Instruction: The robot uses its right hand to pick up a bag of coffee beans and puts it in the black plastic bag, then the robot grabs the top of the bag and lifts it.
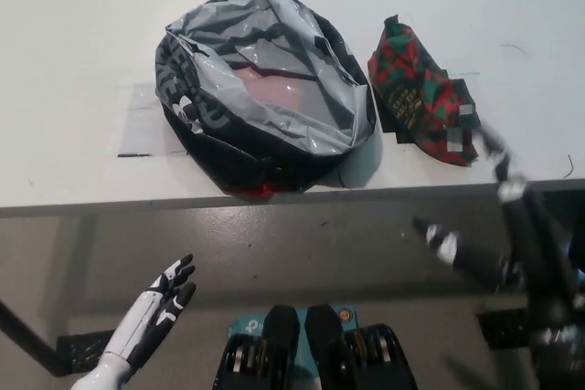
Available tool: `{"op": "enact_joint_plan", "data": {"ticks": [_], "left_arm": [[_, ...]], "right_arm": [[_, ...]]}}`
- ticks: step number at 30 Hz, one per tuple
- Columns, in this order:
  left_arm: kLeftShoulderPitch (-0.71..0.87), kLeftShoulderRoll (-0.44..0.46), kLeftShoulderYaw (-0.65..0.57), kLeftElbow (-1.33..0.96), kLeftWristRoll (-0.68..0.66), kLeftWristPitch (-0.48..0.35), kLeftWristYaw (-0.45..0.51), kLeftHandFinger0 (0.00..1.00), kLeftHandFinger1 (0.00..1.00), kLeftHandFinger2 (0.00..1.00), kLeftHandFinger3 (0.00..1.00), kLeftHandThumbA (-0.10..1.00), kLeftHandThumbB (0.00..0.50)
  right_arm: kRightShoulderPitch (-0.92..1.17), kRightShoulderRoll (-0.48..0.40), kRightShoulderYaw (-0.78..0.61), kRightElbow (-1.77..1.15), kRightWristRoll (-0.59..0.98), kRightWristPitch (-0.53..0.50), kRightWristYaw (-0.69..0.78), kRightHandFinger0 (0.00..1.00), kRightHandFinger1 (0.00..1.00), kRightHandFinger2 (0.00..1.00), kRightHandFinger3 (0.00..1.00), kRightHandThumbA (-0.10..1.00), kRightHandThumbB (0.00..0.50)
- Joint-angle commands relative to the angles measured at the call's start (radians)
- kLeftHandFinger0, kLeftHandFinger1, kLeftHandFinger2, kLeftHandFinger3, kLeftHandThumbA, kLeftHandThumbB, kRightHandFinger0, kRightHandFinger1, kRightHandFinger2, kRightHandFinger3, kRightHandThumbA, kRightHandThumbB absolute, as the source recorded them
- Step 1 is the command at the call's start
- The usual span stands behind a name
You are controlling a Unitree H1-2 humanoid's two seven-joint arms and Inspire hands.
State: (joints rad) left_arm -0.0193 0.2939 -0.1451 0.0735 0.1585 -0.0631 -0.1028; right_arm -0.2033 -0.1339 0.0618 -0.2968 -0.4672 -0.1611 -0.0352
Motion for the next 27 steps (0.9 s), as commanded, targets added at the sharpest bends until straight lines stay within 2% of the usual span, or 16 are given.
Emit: {"op": "enact_joint_plan", "data": {"ticks": [1,2,7,9,12,13,15,20,27], "left_arm": [[-0.004,0.027,0.004,-0.051,0.023,-0.048,-0.016,1.00,1.00,1.00,1.00,1.00,0.148],[-0.008,0.027,0.004,-0.050,0.025,-0.051,-0.014,1.00,1.00,1.00,1.00,1.00,0.145],[-0.008,0.023,0.005,-0.045,0.019,-0.057,-0.014,1.00,1.00,1.00,1.00,1.00,0.157],[-0.008,0.024,0.002,-0.048,0.023,-0.056,-0.014,1.00,1.00,1.00,1.00,1.00,0.175],[-0.011,0.025,0.002,-0.050,0.025,-0.055,-0.015,1.00,1.00,1.00,1.00,1.00,0.175],[-0.011,0.024,0.002,-0.050,0.024,-0.055,-0.015,1.00,1.00,1.00,1.00,1.00,0.173],[-0.012,0.022,0.003,-0.045,0.019,-0.059,-0.016,1.00,1.00,1.00,1.00,1.00,0.175],[-0.016,0.023,0.007,-0.046,0.017,-0.057,-0.018,1.00,1.00,1.00,1.00,1.00,0.195],[-0.014,0.027,0.004,-0.045,0.027,-0.065,-0.019,1.00,1.00,1.00,1.00,1.00,0.176]], "right_arm": [[-0.312,-0.055,-0.065,-0.111,-0.233,0.348,0.136,1.00,1.00,1.00,1.00,0.99,0.399],[-0.375,-0.068,-0.059,-0.062,-0.236,0.382,0.148,1.00,1.00,1.00,1.00,1.00,0.392],[-0.510,-0.103,-0.035,0.074,-0.239,0.478,0.187,1.00,1.00,1.00,1.00,1.00,0.452],[-0.575,-0.122,-0.017,0.168,-0.238,0.506,0.199,1.00,1.00,1.00,1.00,0.98,0.454],[-0.638,-0.141,0.010,0.279,-0.252,0.521,0.204,1.00,1.00,1.00,1.00,0.99,0.460],[-0.648,-0.144,0.014,0.296,-0.253,0.526,0.206,1.00,1.00,1.00,1.00,0.96,0.433],[-0.688,-0.149,0.027,0.383,-0.240,0.532,0.202,1.00,1.00,1.00,1.00,0.99,0.481],[-0.756,-0.151,0.040,0.552,-0.209,0.521,0.160,1.00,1.00,1.00,1.00,0.99,0.459],[-0.817,-0.127,0.059,0.734,-0.179,0.535,0.125,1.00,1.00,1.00,1.00,0.97,0.454]]}}
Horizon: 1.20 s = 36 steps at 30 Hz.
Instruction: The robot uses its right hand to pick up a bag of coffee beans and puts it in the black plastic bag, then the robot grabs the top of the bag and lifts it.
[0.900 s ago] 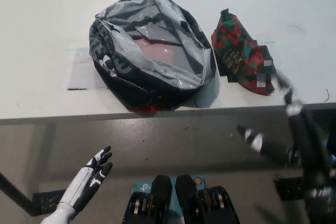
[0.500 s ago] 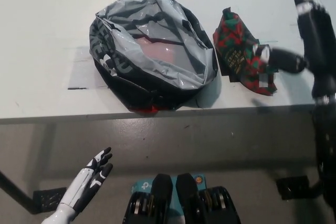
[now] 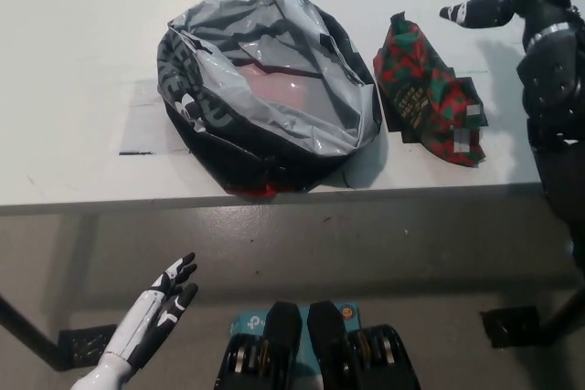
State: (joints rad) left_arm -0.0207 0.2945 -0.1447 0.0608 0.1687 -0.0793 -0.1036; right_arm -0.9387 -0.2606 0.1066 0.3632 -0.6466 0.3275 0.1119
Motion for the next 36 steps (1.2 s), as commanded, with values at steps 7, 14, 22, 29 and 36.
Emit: {"op": "enact_joint_plan", "data": {"ticks": [7,14,22,29,36], "left_arm": [[-0.013,0.025,0.001,-0.034,0.016,-0.045,-0.025,1.00,1.00,1.00,1.00,1.00,0.177],[-0.017,0.023,0.004,-0.029,0.005,-0.054,-0.035,1.00,1.00,1.00,1.00,1.00,0.159],[-0.003,0.021,0.005,-0.028,0.026,-0.067,-0.030,1.00,1.00,1.00,1.00,1.00,0.148],[-0.002,0.017,0.011,-0.034,0.009,-0.051,-0.038,1.00,1.00,1.00,1.00,1.00,0.163],[-0.003,0.015,0.010,-0.036,0.014,-0.054,-0.035,1.00,1.00,1.00,1.00,1.00,0.158]], "right_arm": [[-0.123,0.028,0.031,0.218,0.033,0.045,-0.034,1.00,1.00,1.00,1.00,0.97,0.464],[-0.129,0.054,0.016,0.230,0.077,0.053,-0.019,1.00,1.00,1.00,1.00,1.00,0.473],[-0.122,0.058,0.027,0.240,0.088,0.066,-0.025,1.00,1.00,1.00,1.00,1.00,0.460],[-0.121,0.053,0.024,0.238,0.102,0.070,-0.026,1.00,1.00,1.00,1.00,1.00,0.450],[-0.125,0.050,0.028,0.331,0.123,0.035,-0.042,1.00,1.00,1.00,1.00,1.00,0.457]]}}
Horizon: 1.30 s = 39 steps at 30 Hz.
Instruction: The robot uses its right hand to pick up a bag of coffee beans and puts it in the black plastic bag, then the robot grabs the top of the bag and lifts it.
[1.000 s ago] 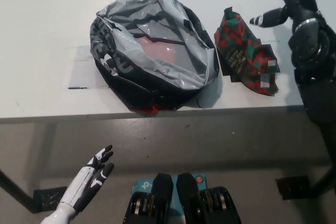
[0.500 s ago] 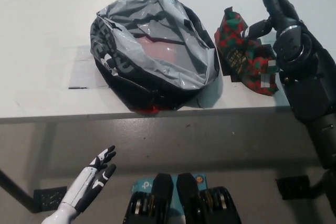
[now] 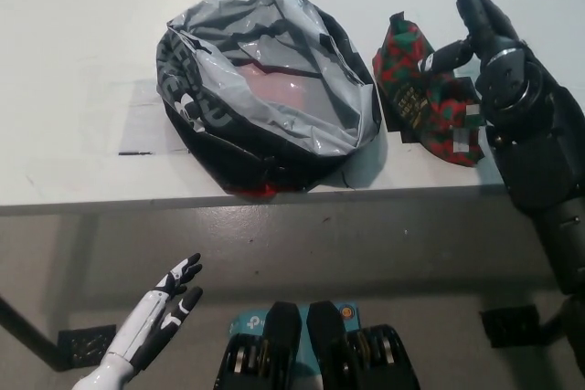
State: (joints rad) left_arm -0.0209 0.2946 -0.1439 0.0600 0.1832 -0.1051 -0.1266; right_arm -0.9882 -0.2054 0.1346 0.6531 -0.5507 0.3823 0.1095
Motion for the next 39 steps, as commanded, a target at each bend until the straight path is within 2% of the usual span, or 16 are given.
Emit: {"op": "enact_joint_plan", "data": {"ticks": [1,13,15,18,24,26,28,29,30,31,32,33,34,35,36,39], "left_arm": [[-0.003,0.015,0.008,-0.039,0.001,-0.023,-0.014,1.00,1.00,1.00,1.00,1.00,0.156],[-0.005,0.016,0.006,-0.044,0.011,-0.016,-0.013,1.00,1.00,1.00,1.00,1.00,0.172],[-0.006,0.019,0.007,-0.042,0.009,-0.022,-0.015,1.00,1.00,1.00,1.00,1.00,0.165],[-0.007,0.017,0.007,-0.040,0.001,-0.017,-0.019,1.00,1.00,1.00,1.00,1.00,0.169],[-0.013,0.017,0.008,-0.037,0.003,-0.019,-0.018,1.00,1.00,1.00,1.00,1.00,0.162],[-0.015,0.015,0.005,-0.032,0.006,-0.026,-0.016,1.00,1.00,1.00,1.00,1.00,0.172],[-0.016,0.014,0.005,-0.034,0.006,-0.021,-0.017,1.00,1.00,1.00,1.00,1.00,0.172],[-0.015,0.013,0.006,-0.034,0.003,-0.024,-0.016,1.00,1.00,1.00,1.00,1.00,0.170],[-0.015,0.013,0.006,-0.034,0.002,-0.026,-0.016,1.00,1.00,1.00,1.00,1.00,0.170],[-0.016,0.014,0.007,-0.034,0.003,-0.025,-0.016,1.00,1.00,1.00,1.00,1.00,0.170],[-0.019,0.016,0.006,-0.038,0.008,-0.021,-0.016,1.00,1.00,1.00,1.00,1.00,0.173],[-0.021,0.016,0.007,-0.037,0.006,-0.023,-0.017,1.00,1.00,1.00,1.00,1.00,0.166],[-0.025,0.017,0.007,-0.032,0.003,-0.031,-0.017,1.00,1.00,1.00,1.00,1.00,0.157],[-0.030,0.018,0.007,-0.029,0.004,-0.035,-0.017,1.00,1.00,1.00,1.00,1.00,0.155],[-0.031,0.018,0.008,-0.029,0.003,-0.031,-0.018,1.00,1.00,1.00,1.00,1.00,0.164],[-0.030,0.018,0.010,-0.034,-0.001,-0.018,-0.019,1.00,1.00,1.00,1.00,1.00,0.166]], "right_arm": [[-0.077,-0.004,0.002,0.057,0.030,-0.015,-0.037,1.00,1.00,1.00,1.00,1.00,0.459],[-0.079,0.020,0.032,0.223,0.052,-0.040,-0.058,1.00,1.00,1.00,1.00,0.98,0.476],[-0.088,0.027,0.027,0.277,0.066,-0.044,-0.067,1.00,1.00,1.00,1.00,0.97,0.499],[-0.096,0.031,0.039,0.346,0.070,-0.037,-0.050,1.00,1.00,1.00,1.00,0.98,0.469],[-0.139,0.049,0.070,0.489,0.075,-0.023,-0.016,1.00,1.00,1.00,1.00,1.00,0.479],[-0.159,0.062,0.073,0.544,0.089,-0.001,0.022,1.00,1.00,1.00,1.00,0.80,0.415],[-0.172,0.066,0.105,0.573,0.065,0.013,0.027,1.00,1.00,1.00,1.00,0.73,0.411],[-0.183,0.068,0.164,0.591,0.015,0.033,0.040,0.88,1.00,1.00,1.00,0.70,0.411],[-0.186,0.069,0.180,0.597,0.003,0.037,0.044,0.88,1.00,1.00,1.00,0.70,0.411],[-0.189,0.070,0.230,0.614,-0.032,0.026,0.021,0.36,0.57,0.79,1.00,0.45,0.349],[-0.188,0.069,0.270,0.621,-0.058,0.013,-0.005,0.50,0.68,0.78,0.94,0.32,0.326],[-0.190,0.068,0.289,0.629,-0.063,0.008,-0.022,0.26,0.40,0.51,0.99,0.20,0.266],[-0.192,0.067,0.307,0.639,-0.065,-0.002,-0.046,0.12,0.26,0.40,1.00,0.15,0.217],[-0.195,0.065,0.320,0.645,-0.063,-0.014,-0.064,0.06,0.21,0.34,1.00,0.14,0.200],[-0.196,0.063,0.328,0.646,-0.061,-0.022,-0.071,0.15,0.29,0.43,1.00,0.19,0.187],[-0.189,0.049,0.313,0.628,-0.028,-0.042,-0.105,0.19,0.30,0.43,1.00,0.19,0.168]]}}
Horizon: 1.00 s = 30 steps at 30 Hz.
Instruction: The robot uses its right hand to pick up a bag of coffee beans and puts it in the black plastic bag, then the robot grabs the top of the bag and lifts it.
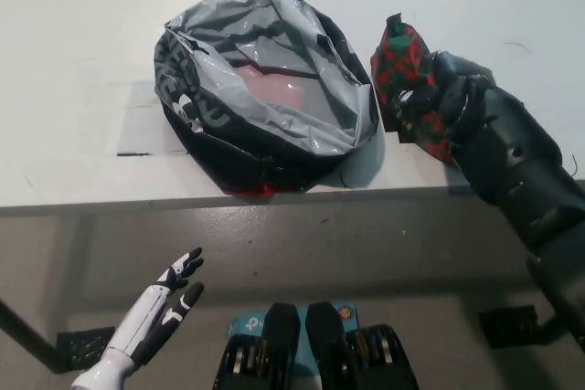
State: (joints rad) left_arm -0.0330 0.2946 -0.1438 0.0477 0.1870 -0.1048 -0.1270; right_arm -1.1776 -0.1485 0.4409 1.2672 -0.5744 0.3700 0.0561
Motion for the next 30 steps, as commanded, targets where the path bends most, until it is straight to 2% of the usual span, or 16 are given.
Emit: {"op": "enact_joint_plan", "data": {"ticks": [1,2,3,4,6,7,8,10,12,13,15,17,18,22,26,30], "left_arm": [[-0.018,0.018,0.010,-0.022,-0.004,-0.018,-0.018,1.00,1.00,1.00,1.00,1.00,0.166],[-0.019,0.019,0.008,-0.020,0.003,-0.022,-0.016,1.00,1.00,1.00,1.00,1.00,0.170],[-0.020,0.020,0.007,-0.015,0.005,-0.032,-0.014,1.00,1.00,1.00,1.00,1.00,0.159],[-0.022,0.021,0.007,-0.013,0.007,-0.036,-0.014,1.00,1.00,1.00,1.00,1.00,0.159],[-0.024,0.021,0.007,-0.010,0.010,-0.037,-0.012,1.00,1.00,1.00,1.00,1.00,0.160],[-0.027,0.022,0.007,-0.006,0.007,-0.037,-0.014,1.00,1.00,1.00,1.00,1.00,0.165],[-0.029,0.021,0.006,-0.005,0.005,-0.037,-0.016,1.00,1.00,1.00,1.00,1.00,0.163],[-0.030,0.021,0.006,-0.004,0.004,-0.038,-0.017,1.00,1.00,1.00,1.00,1.00,0.169],[-0.031,0.022,0.004,-0.002,0.005,-0.035,-0.019,1.00,1.00,1.00,1.00,1.00,0.177],[-0.030,0.022,0.004,-0.004,0.006,-0.031,-0.019,1.00,1.00,1.00,1.00,1.00,0.170],[-0.028,0.024,0.004,-0.012,0.006,-0.023,-0.021,1.00,1.00,1.00,1.00,1.00,0.161],[-0.030,0.022,0.004,-0.006,0.004,-0.033,-0.019,1.00,1.00,1.00,1.00,1.00,0.153],[-0.031,0.022,0.003,-0.003,0.006,-0.040,-0.018,1.00,1.00,1.00,1.00,1.00,0.150],[-0.032,0.022,0.003,-0.002,-0.001,-0.043,-0.021,1.00,1.00,1.00,1.00,1.00,0.150],[-0.035,0.022,0.004,-0.005,0.001,-0.035,-0.020,1.00,1.00,1.00,1.00,1.00,0.150],[-0.036,0.023,0.004,0.000,-0.001,-0.041,-0.021,1.00,1.00,1.00,1.00,1.00,0.155]], "right_arm": [[0.001,-0.010,0.004,0.012,0.000,-0.032,-0.056,0.19,0.30,0.43,1.00,0.19,0.168],[0.005,-0.014,-0.008,0.006,0.013,-0.045,-0.068,0.35,0.52,0.62,1.00,0.17,0.160],[0.008,-0.020,-0.030,0.003,0.034,-0.058,-0.086,0.36,0.47,0.56,0.93,0.16,0.168],[0.009,-0.024,-0.047,0.002,0.049,-0.067,-0.094,0.48,0.59,0.64,0.87,0.15,0.170],[0.006,-0.026,-0.067,0.009,0.066,-0.076,-0.099,0.52,0.63,0.64,0.79,0.12,0.166],[0.008,-0.029,-0.113,0.004,0.107,-0.090,-0.101,0.10,0.20,0.34,0.76,0.00,0.148],[0.012,-0.032,-0.179,-0.003,0.168,-0.107,-0.096,0.02,0.05,0.25,0.79,-0.08,0.157],[0.016,-0.033,-0.262,-0.010,0.238,-0.121,-0.094,0.00,0.05,0.27,0.79,-0.10,0.190],[0.016,-0.034,-0.462,-0.013,0.415,-0.124,-0.057,0.00,0.02,0.26,0.64,-0.10,0.165],[0.017,-0.036,-0.551,-0.011,0.492,-0.136,-0.035,0.00,0.10,0.39,0.56,-0.10,0.170],[0.016,-0.035,-0.727,-0.004,0.640,-0.148,-0.005,0.00,0.18,0.60,0.70,-0.10,0.163],[0.012,-0.044,-0.887,0.024,0.782,-0.169,0.050,0.00,0.20,0.66,0.26,-0.10,0.171],[0.008,-0.051,-0.984,0.034,0.865,-0.158,0.067,0.00,0.11,0.58,0.21,-0.06,0.155],[-0.001,-0.062,-1.155,0.032,0.969,-0.085,0.078,0.00,0.06,0.57,0.62,-0.05,0.122],[-0.004,-0.064,-1.248,0.025,0.998,-0.064,0.087,0.00,0.11,0.63,0.86,-0.08,0.100],[-0.008,-0.058,-1.274,0.004,0.981,-0.057,0.085,0.00,0.12,0.61,0.86,-0.02,0.087]]}}
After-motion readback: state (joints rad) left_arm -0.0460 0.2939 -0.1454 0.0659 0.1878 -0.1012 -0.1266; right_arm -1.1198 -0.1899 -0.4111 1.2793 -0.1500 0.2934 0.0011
